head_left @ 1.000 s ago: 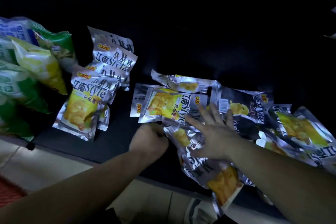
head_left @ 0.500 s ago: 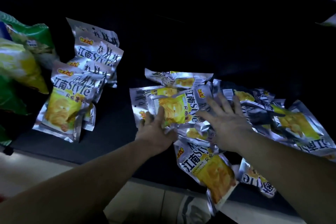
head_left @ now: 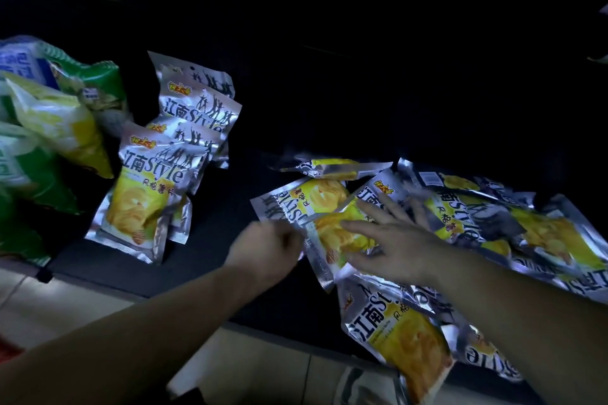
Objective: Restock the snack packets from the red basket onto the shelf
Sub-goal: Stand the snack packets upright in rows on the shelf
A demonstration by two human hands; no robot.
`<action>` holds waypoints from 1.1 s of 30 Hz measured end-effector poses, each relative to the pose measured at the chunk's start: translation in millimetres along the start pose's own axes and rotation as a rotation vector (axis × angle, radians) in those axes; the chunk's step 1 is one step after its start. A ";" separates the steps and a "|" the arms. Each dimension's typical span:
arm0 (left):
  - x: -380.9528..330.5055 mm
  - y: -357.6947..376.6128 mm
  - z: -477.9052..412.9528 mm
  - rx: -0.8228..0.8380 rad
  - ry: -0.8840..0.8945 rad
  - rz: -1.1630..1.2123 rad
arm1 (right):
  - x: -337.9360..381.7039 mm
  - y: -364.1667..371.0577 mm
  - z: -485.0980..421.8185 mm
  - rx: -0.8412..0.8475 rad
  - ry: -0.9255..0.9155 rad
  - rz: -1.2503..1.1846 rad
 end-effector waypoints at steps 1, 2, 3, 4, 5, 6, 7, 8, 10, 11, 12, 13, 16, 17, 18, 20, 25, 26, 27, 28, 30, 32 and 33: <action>-4.3 -17.9 -6.2 -0.140 0.026 -0.039 | -2.1 -0.1 1.4 -0.005 -0.005 -0.019; -13.3 -35.4 -11.9 -0.263 0.077 -0.048 | -1.6 -1.3 2.0 -0.022 -0.010 -0.042; -22.4 -47.8 -19.1 -0.332 0.124 -0.056 | 0.8 -3.1 1.4 -0.051 -0.021 -0.073; -31.1 -54.0 -29.6 -0.336 0.153 -0.083 | 4.2 -5.7 1.1 -0.086 -0.032 -0.111; -36.2 -52.8 -43.2 -0.279 0.148 -0.116 | 6.7 -7.9 0.9 -0.110 -0.036 -0.145; -40.1 -45.5 -56.5 -0.177 0.116 -0.153 | 9.4 -10.2 1.2 -0.125 -0.038 -0.173; -42.3 -34.7 -67.2 -0.076 0.092 -0.163 | 12.1 -12.8 1.5 -0.138 -0.038 -0.194; -42.8 -24.0 -75.2 -0.002 0.072 -0.129 | 13.4 -14.7 1.7 -0.149 -0.041 -0.204; -38.3 -17.1 -82.6 -0.003 0.026 -0.041 | 16.5 -18.4 2.8 -0.155 -0.040 -0.193; -36.0 -22.8 -82.0 -0.062 0.011 -0.029 | 17.4 -22.7 3.0 -0.173 -0.031 -0.167; -34.8 -31.7 -79.2 -0.121 0.008 -0.028 | 18.1 -31.0 2.9 -0.221 -0.016 -0.142; -36.3 -43.3 -74.7 -0.174 0.021 -0.043 | 19.0 -42.0 2.6 -0.299 -0.001 -0.123; -49.4 -87.5 -58.0 -0.311 0.107 -0.140 | 28.2 -82.4 6.6 -0.603 -0.014 -0.122; -55.0 -101.0 -52.1 -0.329 0.133 -0.172 | 29.6 -93.0 6.8 -0.680 -0.013 -0.126; -61.3 -112.6 -46.6 -0.331 0.159 -0.200 | 30.4 -101.2 5.8 -0.730 0.004 -0.112; -74.7 -132.8 -35.5 -0.314 0.202 -0.254 | 38.6 -114.2 3.8 -0.749 0.001 -0.042; -98.3 -176.7 -14.7 -0.306 0.247 -0.324 | 60.5 -111.6 -16.1 -0.445 -0.052 -0.379; -98.5 -182.5 -13.5 -0.303 0.252 -0.298 | 64.5 -110.0 -17.9 -0.428 -0.055 -0.487; -99.0 -188.6 -10.8 -0.313 0.265 -0.258 | 68.2 -111.6 -19.7 -0.436 -0.056 -0.551; -97.8 -194.4 -8.4 -0.349 0.284 -0.197 | 70.4 -114.8 -20.5 -0.454 -0.049 -0.586; -89.1 -205.5 2.5 -0.467 0.280 -0.038 | 70.8 -120.8 -20.4 -0.489 0.001 -0.644; -71.5 -200.7 13.0 -0.498 0.182 0.087 | 63.5 -126.0 -19.0 -0.552 0.059 -0.710; -61.6 -189.2 15.6 -0.436 0.109 0.124 | 58.8 -126.7 -18.1 -0.581 0.080 -0.746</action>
Point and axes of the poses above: each hand's wrist, its own z-axis away from the middle knuckle, its own y-axis out of the palm, x = y × z, the point moved 8 cm from there along -z, towards the middle knuckle, and after that the axes turned 1 degree about -y, right-handed, at the moved point
